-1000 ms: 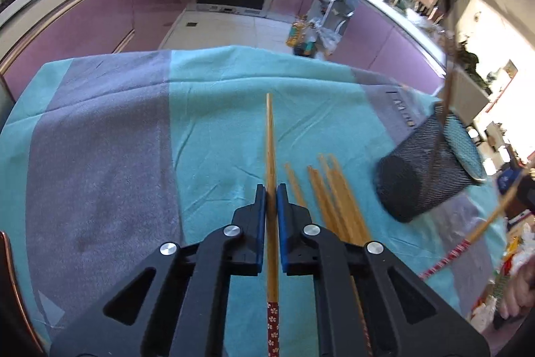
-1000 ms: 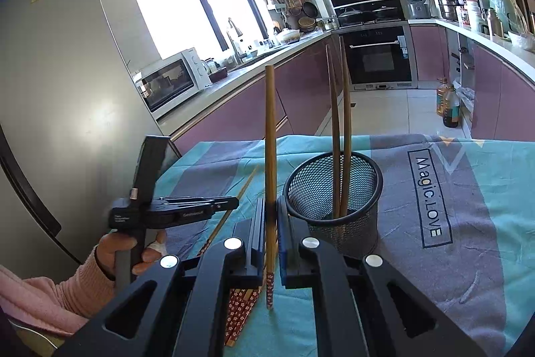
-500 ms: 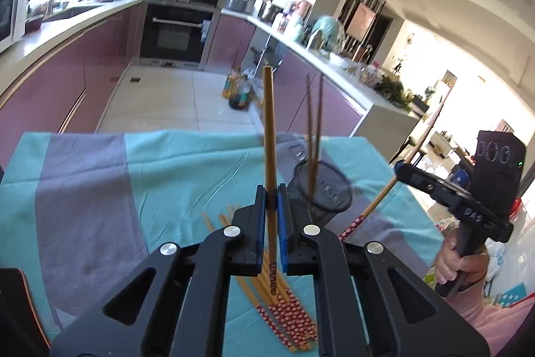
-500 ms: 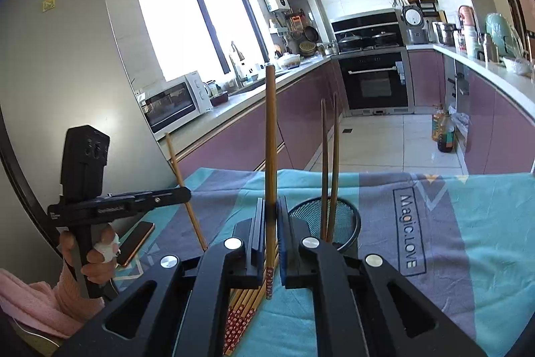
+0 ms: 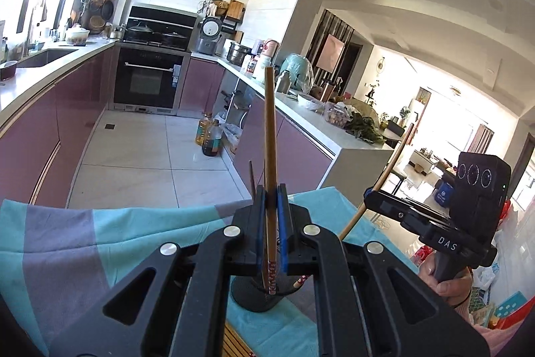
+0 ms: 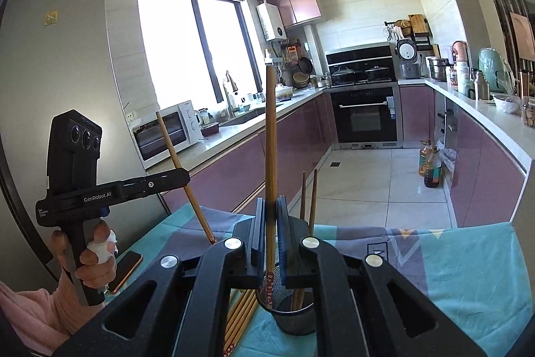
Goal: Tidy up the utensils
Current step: 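Lower both chopsticks into the mesh cup and open both tools, then move both open tools back over the remaining chopsticks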
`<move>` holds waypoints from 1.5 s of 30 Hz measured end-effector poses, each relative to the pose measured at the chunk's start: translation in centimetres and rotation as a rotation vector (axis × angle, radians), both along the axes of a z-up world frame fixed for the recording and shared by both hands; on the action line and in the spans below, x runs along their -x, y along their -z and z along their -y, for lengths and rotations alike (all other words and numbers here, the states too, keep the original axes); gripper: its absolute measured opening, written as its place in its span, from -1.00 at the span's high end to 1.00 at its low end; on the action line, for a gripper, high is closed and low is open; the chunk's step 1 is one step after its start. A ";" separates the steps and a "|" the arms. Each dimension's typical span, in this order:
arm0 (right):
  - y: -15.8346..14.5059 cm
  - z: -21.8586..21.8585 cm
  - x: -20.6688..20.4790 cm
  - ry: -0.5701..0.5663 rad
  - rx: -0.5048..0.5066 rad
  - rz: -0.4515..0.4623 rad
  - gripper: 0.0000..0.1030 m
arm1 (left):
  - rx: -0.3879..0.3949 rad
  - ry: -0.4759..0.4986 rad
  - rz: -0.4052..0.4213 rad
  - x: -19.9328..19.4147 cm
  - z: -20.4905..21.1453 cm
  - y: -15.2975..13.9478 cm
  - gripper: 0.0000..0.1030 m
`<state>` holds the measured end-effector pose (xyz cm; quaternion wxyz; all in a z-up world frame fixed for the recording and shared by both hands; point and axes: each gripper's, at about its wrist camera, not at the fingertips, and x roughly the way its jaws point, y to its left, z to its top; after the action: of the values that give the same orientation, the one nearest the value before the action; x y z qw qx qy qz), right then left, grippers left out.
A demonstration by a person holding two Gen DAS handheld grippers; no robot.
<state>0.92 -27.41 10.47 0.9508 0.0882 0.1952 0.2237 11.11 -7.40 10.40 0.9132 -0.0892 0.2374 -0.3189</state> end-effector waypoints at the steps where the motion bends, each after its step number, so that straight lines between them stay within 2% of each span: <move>1: 0.1 -0.1 -0.3 0.003 0.006 -0.004 0.89 | -0.012 0.001 0.003 -0.2 0.6 0.0 0.86; 6: 1.5 -0.8 -2.1 0.002 0.037 -0.060 0.89 | -0.093 0.011 -0.013 -1.1 3.6 1.5 0.86; 17: 6.4 -2.0 -5.7 -0.031 0.111 -0.261 0.89 | -0.239 0.097 -0.153 -3.4 6.9 7.7 0.85; 24: 7.5 -2.4 -7.4 -0.019 0.117 -0.313 0.86 | -0.234 0.089 -0.194 -5.7 7.1 8.7 0.84; 27: 7.7 -2.3 -8.0 -0.003 0.103 -0.322 0.85 | -0.229 0.076 -0.206 -6.4 7.2 9.0 0.75; 28: 7.8 -2.2 -8.1 0.000 0.095 -0.325 0.84 | -0.225 0.072 -0.208 -6.5 7.1 9.1 0.65; 29: 7.9 -2.0 -8.2 0.004 0.086 -0.327 0.84 | -0.219 0.063 -0.208 -6.5 6.9 9.2 0.45; 30: 7.9 -1.9 -8.2 0.006 0.077 -0.327 0.77 | -0.214 0.052 -0.201 -6.3 6.6 9.2 0.40; 31: 7.9 -1.8 -8.2 0.009 0.068 -0.326 0.62 | -0.214 0.042 -0.194 -6.0 6.1 9.1 0.39; 32: 7.9 -1.6 -8.1 0.010 0.062 -0.321 0.56 | -0.212 0.026 -0.186 -5.8 5.3 9.0 0.38; 36: 7.5 -1.6 -6.4 0.007 0.049 -0.282 0.43 | -0.184 -0.039 -0.134 -4.1 2.6 8.2 0.32; 39: 6.9 -1.9 -4.5 -0.022 0.041 -0.242 0.35 | -0.155 -0.090 -0.090 -2.0 -0.3 7.8 0.18; 42: 6.7 -2.6 -2.5 -0.070 0.035 -0.212 0.23 | -0.158 -0.127 -0.085 -0.3 -2.6 8.2 0.12; 45: 7.1 -3.9 -0.8 -0.137 0.039 -0.208 0.16 | -0.181 -0.153 -0.122 1.1 -4.5 10.0 0.11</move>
<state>1.68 -23.49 3.35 0.9096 0.0789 0.3025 0.2738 10.05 -2.88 0.42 0.9231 -0.0434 0.3127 -0.2195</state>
